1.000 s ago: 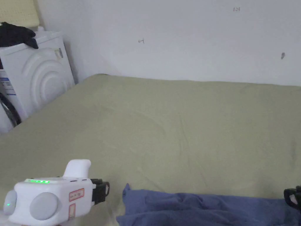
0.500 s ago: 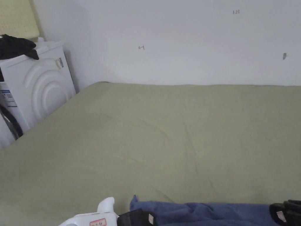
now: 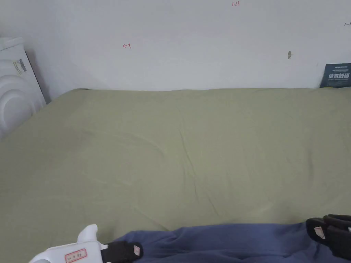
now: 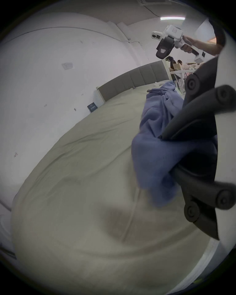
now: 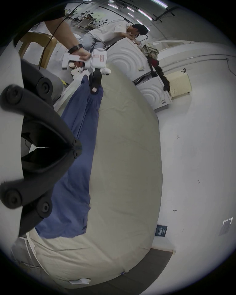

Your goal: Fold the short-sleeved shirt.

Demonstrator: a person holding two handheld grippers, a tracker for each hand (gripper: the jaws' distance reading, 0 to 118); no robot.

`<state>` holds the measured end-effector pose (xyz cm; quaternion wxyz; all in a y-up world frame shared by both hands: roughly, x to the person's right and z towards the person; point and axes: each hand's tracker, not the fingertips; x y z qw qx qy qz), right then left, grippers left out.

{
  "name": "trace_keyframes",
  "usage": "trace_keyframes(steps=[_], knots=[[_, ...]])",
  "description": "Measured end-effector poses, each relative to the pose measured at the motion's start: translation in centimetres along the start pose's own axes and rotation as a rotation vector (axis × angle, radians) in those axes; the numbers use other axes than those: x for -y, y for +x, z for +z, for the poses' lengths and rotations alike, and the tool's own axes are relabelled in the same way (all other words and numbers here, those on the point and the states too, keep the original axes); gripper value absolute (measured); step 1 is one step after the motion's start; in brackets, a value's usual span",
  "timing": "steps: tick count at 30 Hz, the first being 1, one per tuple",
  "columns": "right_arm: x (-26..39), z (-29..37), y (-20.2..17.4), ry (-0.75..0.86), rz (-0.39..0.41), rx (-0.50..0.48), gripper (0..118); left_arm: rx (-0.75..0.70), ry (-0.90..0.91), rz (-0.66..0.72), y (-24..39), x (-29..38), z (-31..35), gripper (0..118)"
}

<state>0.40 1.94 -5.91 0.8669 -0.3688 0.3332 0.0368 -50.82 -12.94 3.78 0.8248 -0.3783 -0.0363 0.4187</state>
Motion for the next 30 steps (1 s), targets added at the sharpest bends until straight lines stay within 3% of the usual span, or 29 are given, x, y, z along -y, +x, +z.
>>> trace_keyframes(steps=[2,8,9,12,13,15,21,30], knots=[[0.1,0.0,1.0,-0.005,-0.016,0.011,0,-0.076,0.026,-0.091,0.5,-0.2,0.3,4],[0.1,0.2,2.8,-0.005,-0.038,0.051,0,-0.157,0.095,-0.177,0.0,-6.9,3.3,4],[0.1,0.1,3.0,-0.011,-0.033,0.061,0,-0.219,0.101,-0.222,0.4,-7.9,3.7,4],[0.1,0.0,3.5,-0.011,-0.027,0.076,0,-0.401,0.059,-0.310,9.8,-5.4,4.7,4],[0.1,-0.1,3.6,-0.012,-0.026,0.075,0,-0.426,0.010,-0.269,11.6,-5.0,4.5,4],[0.0,-0.2,3.9,-0.016,-0.020,0.066,0,-0.556,-0.046,-0.346,9.1,-8.7,3.9,4],[-0.3,-0.6,5.3,-0.030,-0.013,0.060,0,-0.427,-0.049,-0.376,16.6,-4.0,0.7,4],[0.9,0.9,7.8,-0.024,-0.011,0.055,0,-0.345,-0.216,-0.427,21.2,-1.0,-9.6,6]])
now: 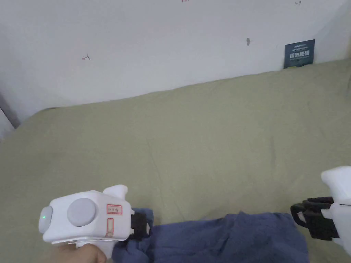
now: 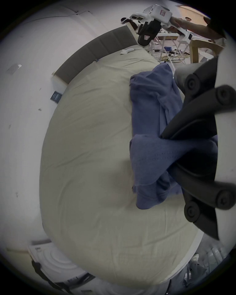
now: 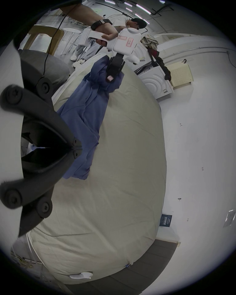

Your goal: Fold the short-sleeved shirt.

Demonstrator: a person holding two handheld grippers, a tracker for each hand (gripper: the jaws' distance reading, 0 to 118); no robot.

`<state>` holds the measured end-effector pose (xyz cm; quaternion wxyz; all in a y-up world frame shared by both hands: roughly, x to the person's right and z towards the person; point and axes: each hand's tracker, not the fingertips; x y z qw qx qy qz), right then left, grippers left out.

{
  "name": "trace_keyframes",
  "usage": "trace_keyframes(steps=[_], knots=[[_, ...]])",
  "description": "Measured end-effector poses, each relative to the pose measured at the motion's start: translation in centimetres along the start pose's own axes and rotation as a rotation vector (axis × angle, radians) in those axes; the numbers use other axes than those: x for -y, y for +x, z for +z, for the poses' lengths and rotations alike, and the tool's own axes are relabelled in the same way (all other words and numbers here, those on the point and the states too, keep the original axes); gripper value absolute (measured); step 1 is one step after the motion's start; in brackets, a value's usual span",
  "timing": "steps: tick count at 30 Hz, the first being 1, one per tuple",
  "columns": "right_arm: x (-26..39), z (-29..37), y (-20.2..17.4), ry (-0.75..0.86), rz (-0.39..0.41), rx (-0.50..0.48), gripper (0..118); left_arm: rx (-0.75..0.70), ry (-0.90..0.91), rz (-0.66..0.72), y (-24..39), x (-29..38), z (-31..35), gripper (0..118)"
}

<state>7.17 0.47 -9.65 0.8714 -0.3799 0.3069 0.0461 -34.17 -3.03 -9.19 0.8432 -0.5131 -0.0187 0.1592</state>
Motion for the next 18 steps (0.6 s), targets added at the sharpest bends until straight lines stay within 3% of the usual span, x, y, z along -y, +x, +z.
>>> trace_keyframes(steps=[4,5,6,7,8,10,11,12,13,18], knots=[[0.9,0.3,0.6,-0.001,-0.024,-0.006,0,0.006,-0.019,-0.024,2.7,-0.7,-2.0,11],[1.3,0.2,1.0,0.000,-0.029,-0.013,0,0.012,-0.031,-0.031,3.2,-0.7,-2.4,25],[1.5,0.1,1.2,-0.001,-0.034,-0.019,0,0.023,-0.052,-0.023,3.4,-0.7,-2.8,51],[1.8,0.1,1.3,-0.004,-0.034,-0.023,0,0.024,-0.080,-0.028,3.5,-0.6,-3.2,95],[1.9,0.1,1.4,-0.006,-0.034,-0.023,0,0.017,-0.063,-0.026,3.5,-0.4,-3.1,109],[2.2,0.1,1.4,-0.012,-0.031,-0.019,0,0.061,0.003,-0.046,3.0,-0.1,-1.8,103],[2.3,0.1,1.4,-0.015,-0.031,-0.018,0,0.088,0.023,-0.042,2.6,0.0,-0.9,95],[2.3,0.0,1.4,-0.019,-0.032,-0.017,0,0.141,0.070,-0.046,2.2,0.4,0.4,63],[2.4,0.0,1.2,-0.022,-0.029,-0.015,0,0.203,0.144,-0.057,1.5,0.7,1.7,0],[2.9,0.6,-0.2,0.002,-0.016,0.003,0,0.322,0.196,-0.006,-3.8,2.4,2.6,0]])
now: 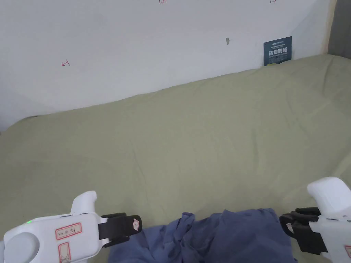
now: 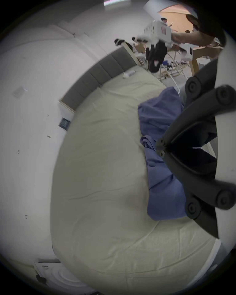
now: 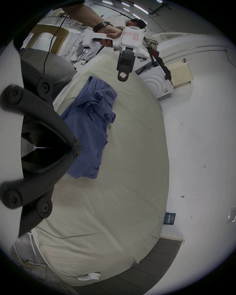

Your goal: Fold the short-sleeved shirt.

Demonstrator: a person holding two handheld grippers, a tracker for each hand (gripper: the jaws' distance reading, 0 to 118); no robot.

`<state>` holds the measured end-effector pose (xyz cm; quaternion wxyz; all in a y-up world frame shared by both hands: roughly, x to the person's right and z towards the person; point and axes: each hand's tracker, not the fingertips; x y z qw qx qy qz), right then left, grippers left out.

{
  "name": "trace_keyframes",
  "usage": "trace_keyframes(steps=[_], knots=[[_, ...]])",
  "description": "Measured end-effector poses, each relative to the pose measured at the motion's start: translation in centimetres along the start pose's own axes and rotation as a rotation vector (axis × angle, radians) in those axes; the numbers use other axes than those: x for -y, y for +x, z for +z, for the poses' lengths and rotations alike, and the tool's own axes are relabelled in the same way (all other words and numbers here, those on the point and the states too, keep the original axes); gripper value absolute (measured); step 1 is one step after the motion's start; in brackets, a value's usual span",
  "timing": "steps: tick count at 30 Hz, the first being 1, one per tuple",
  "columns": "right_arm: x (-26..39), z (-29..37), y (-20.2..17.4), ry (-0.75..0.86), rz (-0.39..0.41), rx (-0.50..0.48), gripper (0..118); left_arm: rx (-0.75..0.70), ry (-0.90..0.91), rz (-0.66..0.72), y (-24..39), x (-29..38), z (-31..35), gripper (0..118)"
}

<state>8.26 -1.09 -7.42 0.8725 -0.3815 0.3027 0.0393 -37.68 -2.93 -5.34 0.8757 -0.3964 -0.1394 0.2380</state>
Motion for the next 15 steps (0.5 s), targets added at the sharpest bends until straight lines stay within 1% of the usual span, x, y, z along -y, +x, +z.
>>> trace_keyframes(steps=[4,5,6,8,9,11,12,13,15], knots=[[0.6,1.1,-1.4,0.025,-0.021,-0.010,0,0.023,0.007,-0.006,-1.8,2.7,-1.8,0],[0.7,1.4,-1.6,0.028,-0.028,-0.012,0,0.030,-0.031,0.019,-2.2,3.1,-2.8,0],[0.7,1.8,-1.9,0.032,-0.032,-0.015,0,0.006,-0.060,0.067,-2.4,3.6,-3.9,0],[0.8,2.8,-2.4,0.045,-0.030,-0.022,0,0.028,-0.080,0.053,-2.6,4.8,-5.4,0],[0.7,3.3,-2.5,0.050,-0.031,-0.023,0,0.066,-0.133,0.063,-2.6,5.3,-6.1,0],[0.5,4.1,-2.7,0.065,-0.030,-0.015,0,0.079,-0.126,0.051,-2.8,5.8,-7.2,0],[0.4,4.5,-2.7,0.071,-0.029,-0.010,0,0.116,-0.149,0.064,-2.9,5.8,-8.0,0],[0.2,4.7,-2.8,0.079,-0.030,-0.003,0,0.101,-0.131,0.083,-3.0,5.7,-8.7,0],[0.0,5.2,-2.9,0.094,-0.030,-0.002,0,0.169,-0.104,0.153,-5.8,5.3,-10.8,0]])
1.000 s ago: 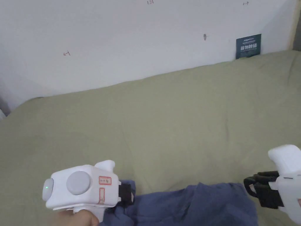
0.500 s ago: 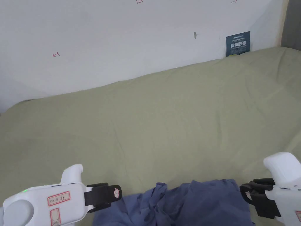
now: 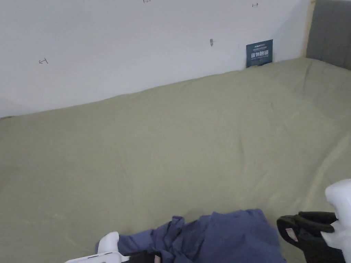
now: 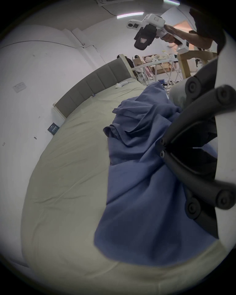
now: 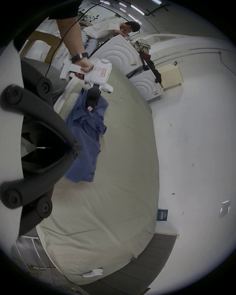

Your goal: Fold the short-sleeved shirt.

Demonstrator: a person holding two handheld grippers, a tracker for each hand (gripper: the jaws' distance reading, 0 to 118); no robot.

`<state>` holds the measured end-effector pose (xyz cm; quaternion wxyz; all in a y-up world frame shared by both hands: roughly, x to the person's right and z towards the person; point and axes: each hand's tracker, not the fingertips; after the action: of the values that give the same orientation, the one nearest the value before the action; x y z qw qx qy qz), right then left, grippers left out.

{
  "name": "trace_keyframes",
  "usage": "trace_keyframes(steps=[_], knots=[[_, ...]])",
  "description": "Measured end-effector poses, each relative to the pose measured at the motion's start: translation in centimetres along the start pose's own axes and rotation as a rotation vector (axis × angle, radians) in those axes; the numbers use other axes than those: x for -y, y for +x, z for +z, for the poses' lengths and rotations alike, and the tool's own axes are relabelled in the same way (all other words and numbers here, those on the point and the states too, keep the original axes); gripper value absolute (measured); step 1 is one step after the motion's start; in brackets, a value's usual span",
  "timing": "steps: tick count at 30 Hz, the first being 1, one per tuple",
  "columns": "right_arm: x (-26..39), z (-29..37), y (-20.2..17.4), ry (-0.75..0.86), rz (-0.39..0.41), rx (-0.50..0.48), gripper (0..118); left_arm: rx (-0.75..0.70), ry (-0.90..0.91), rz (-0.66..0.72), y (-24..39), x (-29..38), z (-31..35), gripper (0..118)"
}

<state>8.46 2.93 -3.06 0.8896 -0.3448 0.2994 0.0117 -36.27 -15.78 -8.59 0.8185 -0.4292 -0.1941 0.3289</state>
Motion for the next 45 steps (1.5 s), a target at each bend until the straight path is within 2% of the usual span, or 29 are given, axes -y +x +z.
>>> trace_keyframes(steps=[2,3,7,10,12,15,19,22,23,24,25,26,28,29,30,31,35,38,41,44,45], knots=[[-0.1,0.3,-0.2,0.014,-0.006,-0.003,0,0.056,0.029,0.045,-0.8,-0.7,-0.8,0],[-0.1,0.4,-0.2,0.016,-0.009,-0.006,0,0.083,0.038,0.039,2.1,0.4,-1.2,0],[-0.1,0.4,-0.3,0.017,-0.013,-0.011,0,0.062,-0.031,-0.028,3.6,1.7,-3.7,0],[0.0,0.0,-0.2,0.014,-0.013,-0.003,0,0.090,-0.041,-0.039,4.2,2.6,-4.0,0],[-0.1,-0.3,-0.1,0.014,-0.016,-0.001,0,0.060,-0.040,-0.056,4.0,2.2,-3.3,0],[-0.5,-1.0,-0.4,0.010,-0.018,-0.006,0,0.029,0.024,-0.098,4.5,0.3,0.1,0],[-1.2,-2.6,-1.5,0.001,0.004,-0.031,0,-0.031,0.109,-0.201,6.8,-1.0,8.5,0],[-1.5,-4.0,-2.6,-0.008,0.018,-0.051,0,-0.076,0.117,-0.192,5.8,-1.1,13.2,1],[-1.6,-4.4,-3.0,-0.011,0.018,-0.058,0,-0.105,0.126,-0.178,5.3,-0.9,14.2,7],[-1.6,-4.8,-3.4,-0.014,0.018,-0.069,0,-0.141,0.130,-0.157,4.6,-0.7,15.1,21],[-1.7,-5.1,-3.9,-0.016,0.020,-0.078,0,-0.143,0.139,-0.149,3.8,-0.4,15.7,72],[-1.8,-5.3,-4.3,-0.018,0.026,-0.091,0,-0.154,0.134,-0.117,3.1,-0.1,16.0,117],[-2.0,-5.4,-5.3,-0.029,0.050,-0.102,0,-0.222,0.151,-0.038,0.6,0.6,15.7,118],[-2.0,-5.4,-5.7,-0.031,0.062,-0.105,0,-0.200,0.154,-0.045,-0.7,0.5,15.0,116],[-2.1,-5.4,-6.0,-0.034,0.077,-0.113,0,-0.189,0.159,-0.031,-1.6,0.6,14.6,118],[-2.2,-5.3,-6.2,-0.036,0.086,-0.119,0,-0.158,0.127,0.016,-2.5,0.8,14.2,118],[-2.7,-5.0,-6.5,-0.039,0.099,-0.116,0,-0.175,0.082,0.083,-5.3,1.2,11.8,118],[-2.8,-4.7,-6.1,-0.037,0.088,-0.108,0,-0.107,0.089,0.148,-7.0,1.4,10.1,118],[-2.8,-4.4,-5.4,-0.030,0.062,-0.107,0,-0.001,0.157,0.112,-6.6,1.1,9.6,118],[-2.8,-4.6,-5.2,-0.029,0.046,-0.098,0,0.111,0.112,0.150,-6.0,0.8,7.4,118],[-2.8,-4.6,-5.1,-0.028,0.045,-0.098,0,0.118,0.101,0.125,-5.7,1.0,6.9,118]])
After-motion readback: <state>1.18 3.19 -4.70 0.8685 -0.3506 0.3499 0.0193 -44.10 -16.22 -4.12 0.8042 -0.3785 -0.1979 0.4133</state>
